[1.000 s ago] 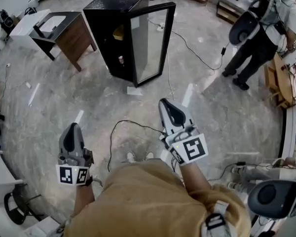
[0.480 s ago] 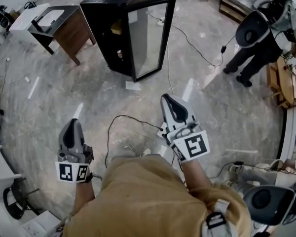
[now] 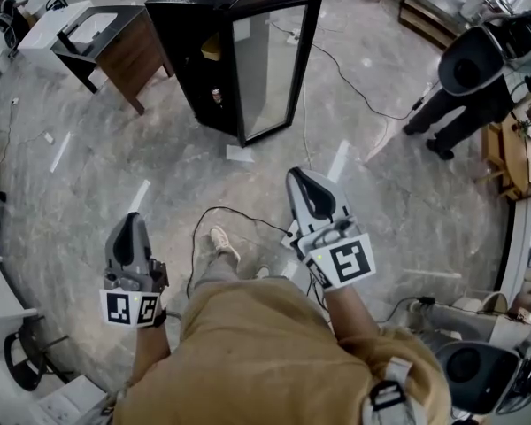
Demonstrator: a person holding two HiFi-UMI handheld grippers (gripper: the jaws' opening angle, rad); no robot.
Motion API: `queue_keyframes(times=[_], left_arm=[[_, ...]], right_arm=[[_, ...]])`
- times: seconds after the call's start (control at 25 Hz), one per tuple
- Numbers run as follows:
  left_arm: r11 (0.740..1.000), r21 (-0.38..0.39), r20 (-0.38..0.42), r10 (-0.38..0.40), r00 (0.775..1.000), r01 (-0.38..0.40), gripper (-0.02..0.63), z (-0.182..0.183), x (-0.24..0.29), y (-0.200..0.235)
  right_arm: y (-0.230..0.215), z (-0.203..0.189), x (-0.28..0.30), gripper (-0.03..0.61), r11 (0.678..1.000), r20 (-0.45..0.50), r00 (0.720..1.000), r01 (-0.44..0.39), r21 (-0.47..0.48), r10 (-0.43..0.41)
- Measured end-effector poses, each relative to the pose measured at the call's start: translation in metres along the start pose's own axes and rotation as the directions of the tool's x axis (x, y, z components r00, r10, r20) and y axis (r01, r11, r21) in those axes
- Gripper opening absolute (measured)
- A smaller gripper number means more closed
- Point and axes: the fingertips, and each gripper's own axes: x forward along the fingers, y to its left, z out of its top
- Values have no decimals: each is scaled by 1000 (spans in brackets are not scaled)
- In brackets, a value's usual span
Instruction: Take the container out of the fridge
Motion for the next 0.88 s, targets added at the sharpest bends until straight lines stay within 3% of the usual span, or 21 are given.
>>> queue_keyframes(times=[0.32, 0.88], left_arm=[[1000, 0, 4, -29, 1000, 29, 2, -12, 49, 39], [994, -77, -12, -73, 997, 72, 2, -36, 138, 189]], right_arm=[[-11, -10, 62, 6, 1000, 0, 1000, 23, 10, -23], [12, -15, 247, 6, 999, -29, 999, 21, -34, -22]])
